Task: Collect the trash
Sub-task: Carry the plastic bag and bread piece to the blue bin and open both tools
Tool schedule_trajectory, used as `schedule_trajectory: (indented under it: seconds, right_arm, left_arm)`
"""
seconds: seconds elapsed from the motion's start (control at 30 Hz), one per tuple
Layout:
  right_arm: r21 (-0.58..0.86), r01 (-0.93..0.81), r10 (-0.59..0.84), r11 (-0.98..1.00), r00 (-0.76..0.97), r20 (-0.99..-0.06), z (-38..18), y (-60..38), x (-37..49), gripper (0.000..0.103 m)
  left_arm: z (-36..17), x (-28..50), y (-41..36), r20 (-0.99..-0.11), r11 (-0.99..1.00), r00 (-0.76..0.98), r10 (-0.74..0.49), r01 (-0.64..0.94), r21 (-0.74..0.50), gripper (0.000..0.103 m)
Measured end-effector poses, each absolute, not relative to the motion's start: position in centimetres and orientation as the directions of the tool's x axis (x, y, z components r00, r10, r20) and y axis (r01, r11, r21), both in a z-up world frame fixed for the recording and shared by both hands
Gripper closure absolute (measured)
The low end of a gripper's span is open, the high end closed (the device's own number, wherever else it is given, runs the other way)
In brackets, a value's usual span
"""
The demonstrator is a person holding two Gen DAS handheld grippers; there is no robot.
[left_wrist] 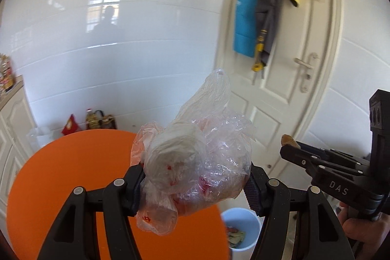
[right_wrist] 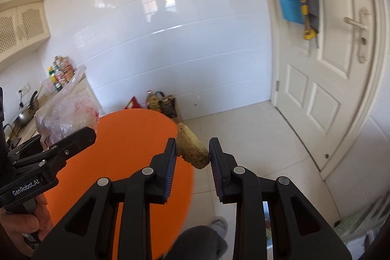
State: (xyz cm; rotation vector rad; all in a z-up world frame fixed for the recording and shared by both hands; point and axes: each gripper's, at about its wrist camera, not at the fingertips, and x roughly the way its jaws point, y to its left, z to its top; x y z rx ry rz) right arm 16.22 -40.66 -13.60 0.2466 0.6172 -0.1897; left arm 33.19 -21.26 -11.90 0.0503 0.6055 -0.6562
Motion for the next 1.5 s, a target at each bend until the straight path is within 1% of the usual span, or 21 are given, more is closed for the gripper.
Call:
schedule_trajectory:
  seconds: [0.07,0.1,0.13,0.17,0.27,0.37,0.53,0.63,0.77,0.93,1.0,1.03,1.07,1.1,1.13,1.17,1.2,1.27,1.3,1.37,1.5]
  right_arm:
    - [0.172,0.292,-0.138,0.941,0.793,-0.594,-13.7,-42.7,14.4,0.076]
    - [0.170,0.314,-0.156,0.934,0.787,-0.596,-13.8,-43.6,13.6,0.076]
    - [0.171,0.337,-0.173,0.926,0.780,-0.602,-14.1,-44.5,13.0,0.076]
    - [0.173,0.359,-0.187,0.917,0.771,-0.609,-14.4,-45.5,12.5,0.076]
    - [0.176,0.420,-0.223,0.890,0.739,-0.635,-15.7,-48.4,11.1,0.076]
    - [0.194,0.477,-0.235,0.857,0.697,-0.678,-18.1,-51.6,10.3,0.076]
    - [0.233,0.548,-0.205,0.803,0.622,-0.756,-23.7,-56.1,10.0,0.076]
    - [0.252,0.582,-0.172,0.773,0.575,-0.800,-27.3,-58.3,10.1,0.076]
    - [0.280,0.620,-0.119,0.733,0.523,-0.844,-31.7,-61.1,10.5,0.075]
    - [0.316,0.661,-0.059,0.680,0.479,-0.876,-35.8,-63.6,11.4,0.073]
    - [0.330,0.672,-0.037,0.663,0.470,-0.882,-37.0,-64.2,11.6,0.073]
    - [0.332,0.678,-0.032,0.656,0.464,-0.885,-37.5,-64.5,11.7,0.071]
    - [0.333,0.682,-0.027,0.651,0.459,-0.888,-37.9,-64.9,11.7,0.063]
    - [0.338,0.686,-0.022,0.645,0.458,-0.889,-38.1,-65.0,11.7,0.058]
    - [0.340,0.690,-0.020,0.639,0.457,-0.889,-38.3,-65.1,11.6,0.044]
    - [0.339,0.695,-0.023,0.635,0.455,-0.890,-38.4,-65.2,11.6,0.037]
    - [0.337,0.699,-0.028,0.630,0.455,-0.890,-38.5,-65.2,11.5,0.024]
    - [0.327,0.713,-0.048,0.620,0.451,-0.891,-38.1,-64.9,11.3,0.013]
    - [0.322,0.721,-0.058,0.614,0.448,-0.892,-38.0,-65.0,11.1,0.010]
    - [0.316,0.735,-0.080,0.600,0.448,-0.891,-37.7,-65.2,10.8,0.005]
    - [0.312,0.751,-0.114,0.582,0.455,-0.883,-36.8,-65.2,9.7,0.003]
  left_arm:
    - [-12.4,32.6,-23.4,-0.551,0.768,0.592,-0.588,0.622,-0.151,0.042]
    - [-11.1,29.8,-24.4,-0.555,0.754,0.576,-0.600,0.638,-0.153,0.042]
    - [-11.4,29.8,-25.5,-0.562,0.737,0.553,-0.615,0.657,-0.159,0.042]
    - [-10.4,29.2,-26.7,-0.570,0.723,0.534,-0.625,0.671,-0.165,0.042]
    - [-10.7,30.9,-30.8,-0.606,0.677,0.463,-0.646,0.715,-0.175,0.042]
    - [-12.6,33.0,-34.9,-0.665,0.633,0.373,-0.647,0.749,-0.196,0.042]
    - [-18.1,35.6,-41.2,-0.788,0.596,0.237,-0.569,0.779,-0.196,0.042]
    - [-20.7,37.2,-44.5,-0.832,0.588,0.191,-0.520,0.787,-0.187,0.041]
    - [-24.1,39.4,-49.0,-0.878,0.592,0.116,-0.463,0.778,-0.209,0.041]
    - [-27.5,42.8,-53.2,-0.921,0.602,0.028,-0.389,0.764,-0.231,0.037]
    - [-28.4,43.9,-55.8,-0.934,0.613,0.026,-0.355,0.761,-0.212,0.034]
    - [-28.8,44.4,-56.4,-0.941,0.619,0.029,-0.336,0.760,-0.198,0.030]
    - [-29.1,45.0,-58.7,-0.947,0.623,0.028,-0.320,0.759,-0.188,0.029]
    - [-29.4,45.4,-59.0,-0.951,0.630,0.028,-0.308,0.755,-0.182,0.027]
    - [-29.6,45.8,-59.5,-0.954,0.636,0.032,-0.298,0.752,-0.173,0.024]
    - [-29.7,46.0,-59.8,-0.956,0.639,0.037,-0.290,0.751,-0.165,0.022]
    - [-29.9,46.1,-60.1,-0.958,0.642,0.043,-0.282,0.751,-0.155,0.017]
    - [-30.1,46.1,-60.5,-0.959,0.640,0.058,-0.278,0.755,-0.140,0.011]
    - [-30.0,46.0,-60.8,-0.958,0.638,0.070,-0.278,0.759,-0.129,0.006]
    - [-30.5,45.1,-61.5,-0.958,0.629,0.086,-0.275,0.770,-0.111,0.001]
    - [-30.5,43.5,-61.1,-0.956,0.639,0.109,-0.273,0.764,-0.095,0.001]
